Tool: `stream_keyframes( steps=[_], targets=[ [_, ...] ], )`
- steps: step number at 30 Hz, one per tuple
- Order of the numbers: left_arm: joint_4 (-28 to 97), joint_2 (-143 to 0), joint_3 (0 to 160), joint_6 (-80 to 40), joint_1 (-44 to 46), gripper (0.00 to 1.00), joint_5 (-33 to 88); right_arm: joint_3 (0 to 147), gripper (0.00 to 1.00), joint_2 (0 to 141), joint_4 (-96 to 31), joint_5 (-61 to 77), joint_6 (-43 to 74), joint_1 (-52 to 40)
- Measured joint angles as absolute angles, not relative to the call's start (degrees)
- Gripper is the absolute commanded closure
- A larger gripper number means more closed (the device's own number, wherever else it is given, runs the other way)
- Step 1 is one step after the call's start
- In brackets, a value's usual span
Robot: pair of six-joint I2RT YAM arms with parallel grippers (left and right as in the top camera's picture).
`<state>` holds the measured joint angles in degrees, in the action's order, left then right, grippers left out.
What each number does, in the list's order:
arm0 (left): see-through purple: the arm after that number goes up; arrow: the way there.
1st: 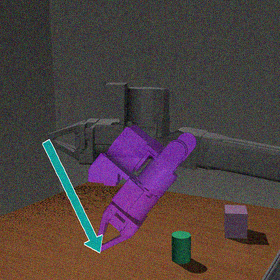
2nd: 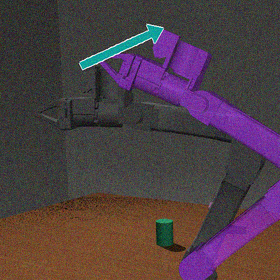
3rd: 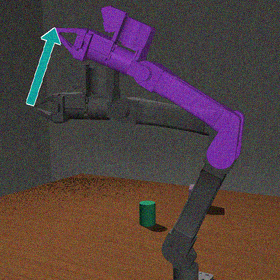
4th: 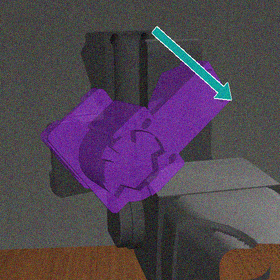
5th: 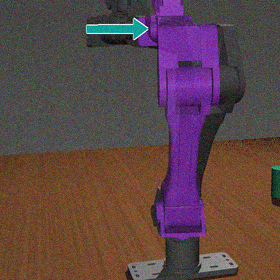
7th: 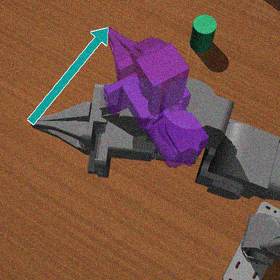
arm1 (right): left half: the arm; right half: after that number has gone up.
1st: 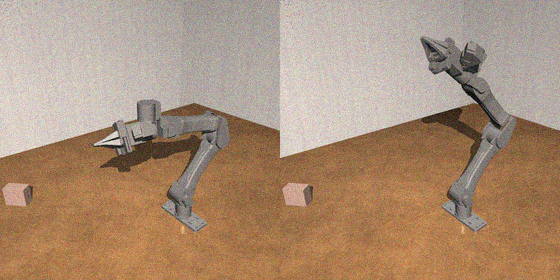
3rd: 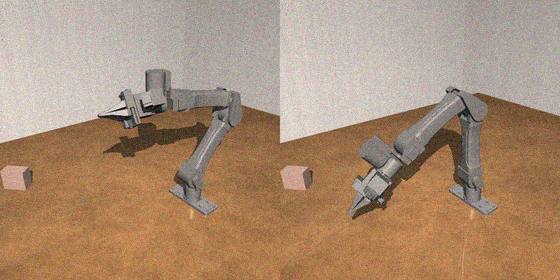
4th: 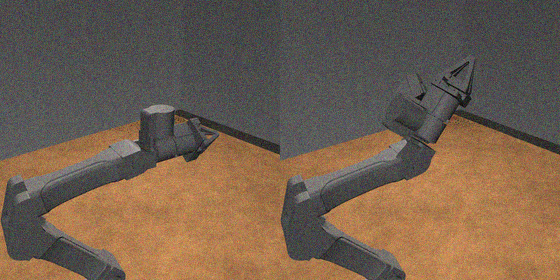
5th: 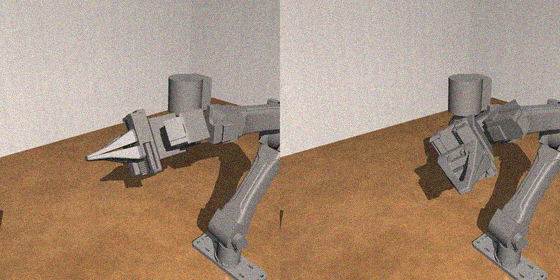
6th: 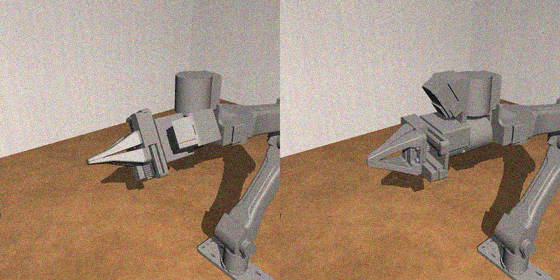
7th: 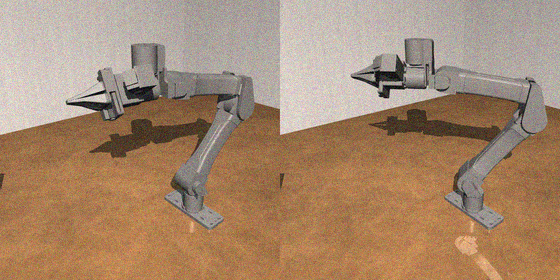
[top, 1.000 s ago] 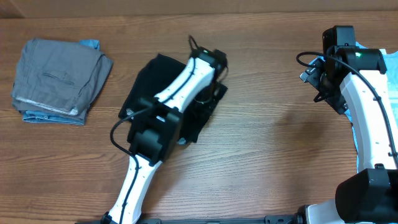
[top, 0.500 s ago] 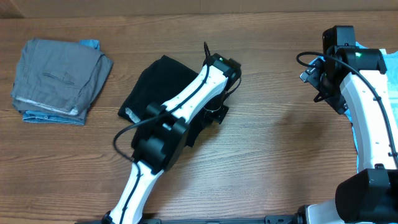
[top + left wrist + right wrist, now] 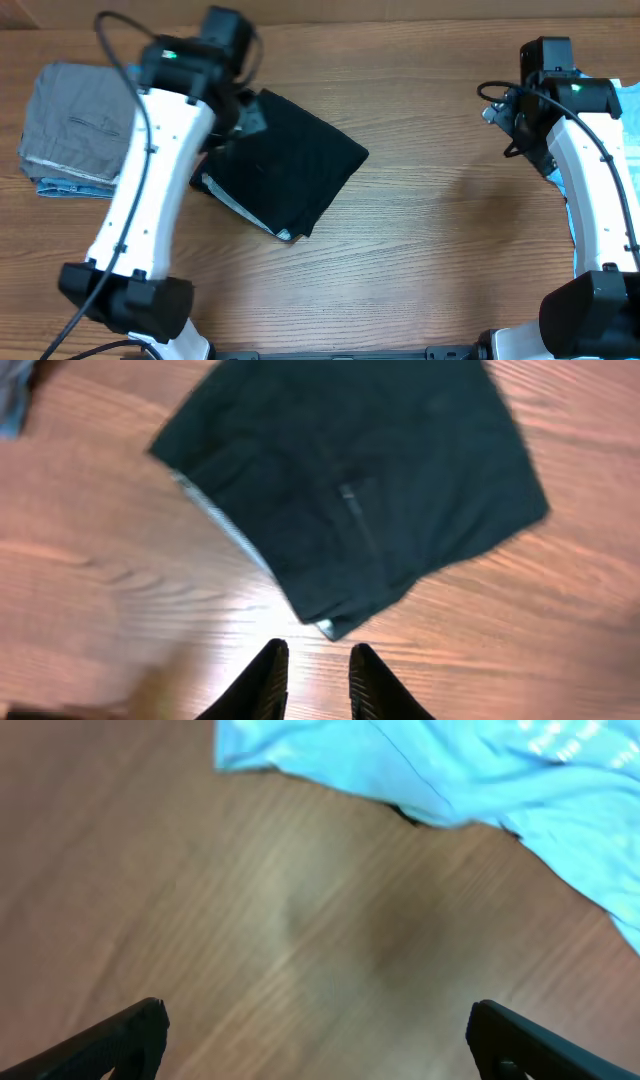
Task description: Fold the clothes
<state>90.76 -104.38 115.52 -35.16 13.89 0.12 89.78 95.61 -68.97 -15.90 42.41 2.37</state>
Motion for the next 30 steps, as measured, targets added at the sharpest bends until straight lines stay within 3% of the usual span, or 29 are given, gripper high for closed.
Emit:
stream_keyframes(
  steps=[4,9,16,27,28,30],
  targets=[
    [86.8,-104.4,107.5,-32.0,3.1,0.0,8.9,89.8,0.0,95.6,-68.2,-14.8,41.2,2.4],
    [81.5,-104.6,92.1,-25.4,-4.7,0.0,19.7,89.8,0.0,95.6,-67.3,-8.5,31.3,2.5],
    [71.2,-104.6,75.6,-23.3,-6.2,0.0,25.3,89.8,0.0,95.6,-66.2,-7.5,28.1,2.6],
    [52.0,-98.1,54.7,-30.0,-6.1,0.0,27.0,89.7,0.01,101.5,-49.9,9.9,2.6,-0.5],
    [50.9,-97.0,54.1,-30.6,-6.1,0.0,27.0,89.7,0.03,103.4,-48.9,11.7,0.5,-0.9],
    [47.4,-93.8,52.4,-32.6,-5.4,0.0,27.0,89.7,0.24,107.2,-46.5,16.3,-4.3,-2.5]
  ],
)
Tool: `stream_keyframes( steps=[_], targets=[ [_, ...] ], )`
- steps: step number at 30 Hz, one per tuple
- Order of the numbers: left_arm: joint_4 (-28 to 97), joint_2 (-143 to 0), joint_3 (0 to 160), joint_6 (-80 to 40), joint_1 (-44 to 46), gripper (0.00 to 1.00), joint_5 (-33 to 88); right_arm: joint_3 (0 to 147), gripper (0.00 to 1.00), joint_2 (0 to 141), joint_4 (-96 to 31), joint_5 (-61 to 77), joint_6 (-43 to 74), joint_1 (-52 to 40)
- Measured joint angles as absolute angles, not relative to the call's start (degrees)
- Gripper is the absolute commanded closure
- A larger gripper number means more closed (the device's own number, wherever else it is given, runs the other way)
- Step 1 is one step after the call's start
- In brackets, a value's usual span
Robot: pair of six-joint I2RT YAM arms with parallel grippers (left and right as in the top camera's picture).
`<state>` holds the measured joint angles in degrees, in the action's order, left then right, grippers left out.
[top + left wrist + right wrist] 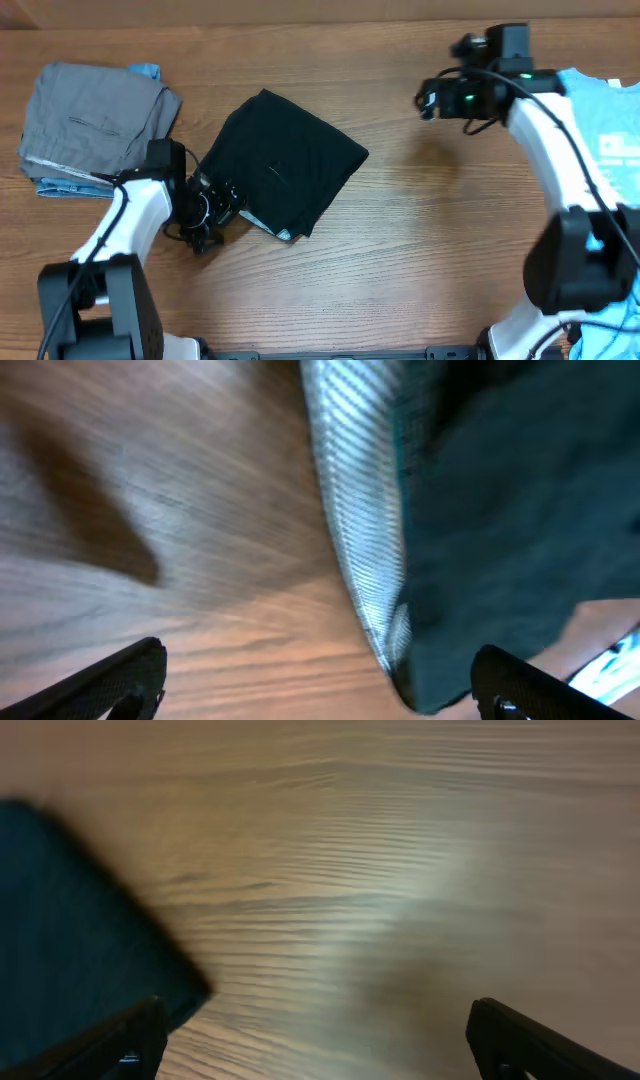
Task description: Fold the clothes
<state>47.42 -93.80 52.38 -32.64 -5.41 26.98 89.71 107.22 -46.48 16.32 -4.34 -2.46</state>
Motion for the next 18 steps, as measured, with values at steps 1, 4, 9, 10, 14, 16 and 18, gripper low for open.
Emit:
stream_keyframes(
  steps=[1,4,9,10,14,16,18],
  targets=[
    [45.8,-92.9,51.8,-33.5,-4.6,0.0,27.0,89.7,0.8,108.6,-45.4,18.2,-6.3,-3.6],
    [42.9,-92.5,51.3,-36.1,-0.8,0.0,26.5,89.6,0.96,110.4,-42.2,20.8,-10.6,-8.8],
    [39.7,-92.5,50.8,-41.6,6.3,0.0,22.6,89.6,0.96,111.1,-38.2,19.7,-12.7,-15.9],
    [39.2,-92.5,50.8,-42.8,7.3,0.0,21.7,89.6,0.96,111.6,-37.3,19.1,-12.9,-16.9],
    [37.4,-92.5,50.7,-46.6,9.0,0.0,18.6,89.6,0.96,113.9,-33.3,17.5,-13.4,-18.5],
    [37.0,-92.5,50.3,-47.5,9.0,0.0,17.8,89.6,0.96,114.6,-32.6,17.4,-13.3,-18.4],
    [36.2,-92.5,49.5,-48.2,9.0,0.0,16.9,89.6,0.96,115.3,-31.9,18.8,-13.4,-18.4]
  ],
)
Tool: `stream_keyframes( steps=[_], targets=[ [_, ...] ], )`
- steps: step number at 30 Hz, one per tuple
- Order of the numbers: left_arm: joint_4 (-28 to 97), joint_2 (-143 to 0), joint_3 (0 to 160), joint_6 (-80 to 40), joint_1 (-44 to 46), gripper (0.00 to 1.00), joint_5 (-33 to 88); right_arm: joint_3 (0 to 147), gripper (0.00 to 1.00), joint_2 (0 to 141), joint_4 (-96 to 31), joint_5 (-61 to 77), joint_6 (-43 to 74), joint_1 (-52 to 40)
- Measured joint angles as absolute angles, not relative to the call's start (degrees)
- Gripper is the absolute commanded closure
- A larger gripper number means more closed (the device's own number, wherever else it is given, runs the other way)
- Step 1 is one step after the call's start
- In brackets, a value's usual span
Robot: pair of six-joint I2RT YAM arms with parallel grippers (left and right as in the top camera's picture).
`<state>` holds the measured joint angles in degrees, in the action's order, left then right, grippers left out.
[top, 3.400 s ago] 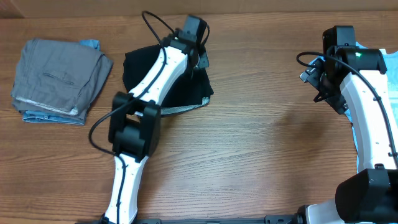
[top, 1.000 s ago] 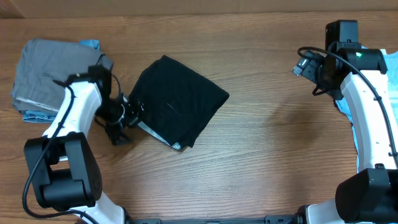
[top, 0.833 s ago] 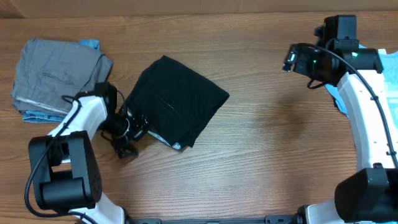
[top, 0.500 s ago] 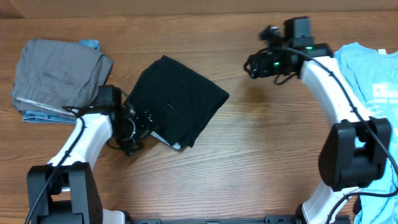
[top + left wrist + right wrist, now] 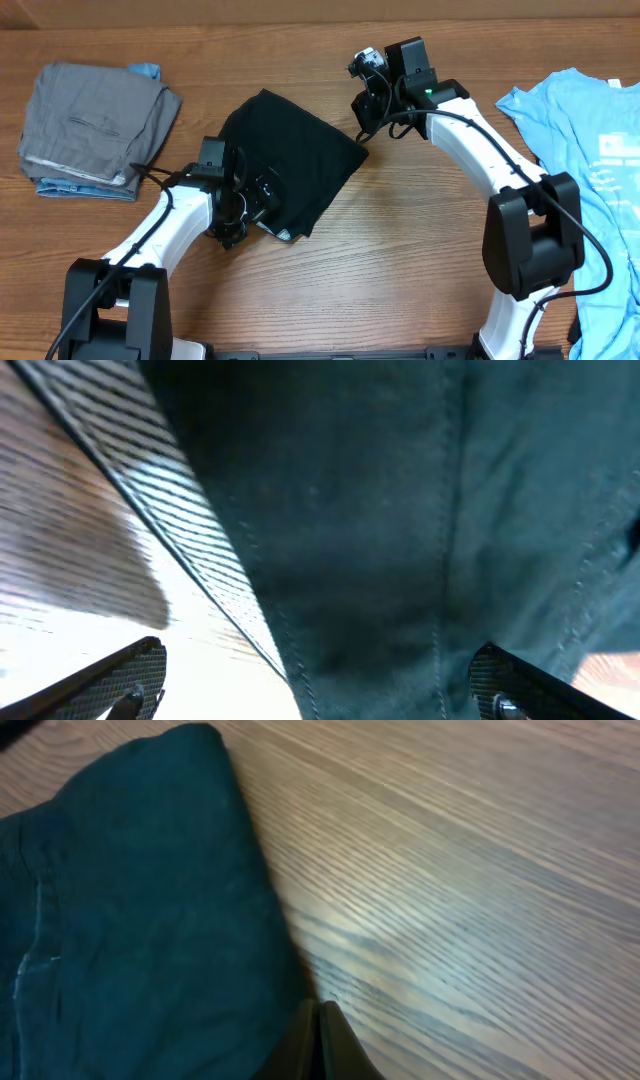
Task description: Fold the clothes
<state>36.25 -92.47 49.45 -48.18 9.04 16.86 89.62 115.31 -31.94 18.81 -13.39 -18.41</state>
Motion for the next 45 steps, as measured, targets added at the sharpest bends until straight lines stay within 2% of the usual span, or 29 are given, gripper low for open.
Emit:
stream_keyframes(
  steps=[11,21,32,45],
  targets=[
    [22.8,-91.6,45.2,-50.1,9.0,0.0,16.9,89.6,0.96,120.8,-29.3,25.1,-13.6,-22.0],
    [19.5,-91.6,44.6,-50.7,9.0,0.0,16.0,89.6,0.96,128.6,-29.6,25.8,-13.6,-24.4],
    [15.2,-91.6,43.5,-52.8,9.0,0.0,13.6,90.1,0.96,129.0,-30.9,26.8,-13.5,-24.4],
    [-4.8,-95.5,40.4,-60.2,9.6,0.0,16.1,90.4,0.96,129.0,-31.9,26.7,-13.6,-24.4]
  ],
)
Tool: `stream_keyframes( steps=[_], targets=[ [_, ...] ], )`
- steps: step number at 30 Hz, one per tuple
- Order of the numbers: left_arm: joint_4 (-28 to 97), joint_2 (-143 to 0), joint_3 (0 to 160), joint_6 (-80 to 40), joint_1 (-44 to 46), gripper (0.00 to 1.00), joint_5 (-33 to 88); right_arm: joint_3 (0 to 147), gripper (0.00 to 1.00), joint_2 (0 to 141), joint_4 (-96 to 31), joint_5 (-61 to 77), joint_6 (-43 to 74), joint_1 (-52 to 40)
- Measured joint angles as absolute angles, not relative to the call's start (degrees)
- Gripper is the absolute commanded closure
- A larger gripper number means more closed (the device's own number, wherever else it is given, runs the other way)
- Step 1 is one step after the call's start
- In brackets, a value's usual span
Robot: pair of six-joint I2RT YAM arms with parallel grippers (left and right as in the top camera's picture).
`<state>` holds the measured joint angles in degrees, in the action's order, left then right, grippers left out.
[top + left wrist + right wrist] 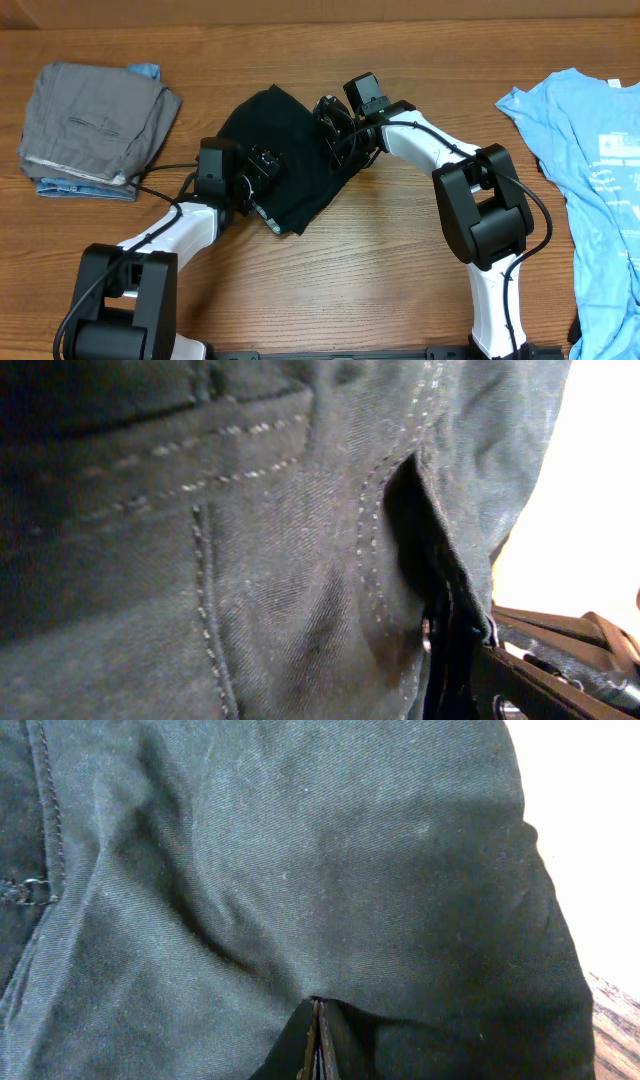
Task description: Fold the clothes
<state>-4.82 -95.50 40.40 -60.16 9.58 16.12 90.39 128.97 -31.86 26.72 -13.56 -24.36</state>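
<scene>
The folded black pants (285,150) lie at the middle of the wooden table (420,270). My left gripper (257,172) is pushed against their lower left edge. Dark stitched cloth (250,560) fills the left wrist view; only one of its fingers (545,688) shows at the far right, where it stands when open, and the other is hidden by cloth. My right gripper (335,140) is at the pants' right edge. Its fingertips (315,1035) are shut tight together, their tips pressed into a crease of the black cloth (300,870).
A folded stack with grey cloth on top (90,115) lies at the far left. A light blue T-shirt (590,130) lies spread at the right edge. Bare wood lies in front of the pants and between them and the T-shirt.
Both grippers have gone further into the pants. The right gripper, then shut at the right corner, now presses into the cloth. The pants look slightly narrower, with their right corner shifted left.
First the left gripper was narrowly open above the pants and the right was open by the blue T-shirt. Then the left was open wide at the pants' lower left edge, the right over bare wood. Later the right was shut at the right corner; now both press in.
</scene>
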Motion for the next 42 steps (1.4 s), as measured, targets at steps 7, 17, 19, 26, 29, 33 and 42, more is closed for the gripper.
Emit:
stream_keyframes(
  steps=[7,17,19,26,29,33,42],
  targets=[
    [-1.9,-95.6,41.1,-59.8,9.8,0.0,17.8,90.4,0.96,129.0,-32.1,26.7,-13.6,-24.3],
    [-0.1,-95.7,39.8,-52.5,3.9,0.06,32.1,90.7,0.96,129.0,-33.0,26.7,-13.5,-24.3],
    [2.4,-94.5,39.3,-50.9,2.9,0.07,33.3,90.7,0.96,129.0,-33.0,26.7,-13.6,-24.3],
    [3.1,-92.6,37.9,-49.6,2.9,0.02,33.5,90.7,0.96,129.0,-33.0,26.8,-13.6,-24.3],
    [0.4,-92.6,37.8,-49.6,2.9,0.0,33.2,90.7,0.96,129.0,-33.0,26.8,-13.6,-24.3],
    [-6.0,-92.6,37.5,-51.7,2.9,0.0,32.4,90.7,0.96,129.0,-33.2,26.8,-13.5,-24.3],
    [-9.8,-93.9,37.3,-54.7,4.8,0.0,28.2,90.8,0.96,129.0,-34.1,26.8,-13.5,-24.3]
  ],
)
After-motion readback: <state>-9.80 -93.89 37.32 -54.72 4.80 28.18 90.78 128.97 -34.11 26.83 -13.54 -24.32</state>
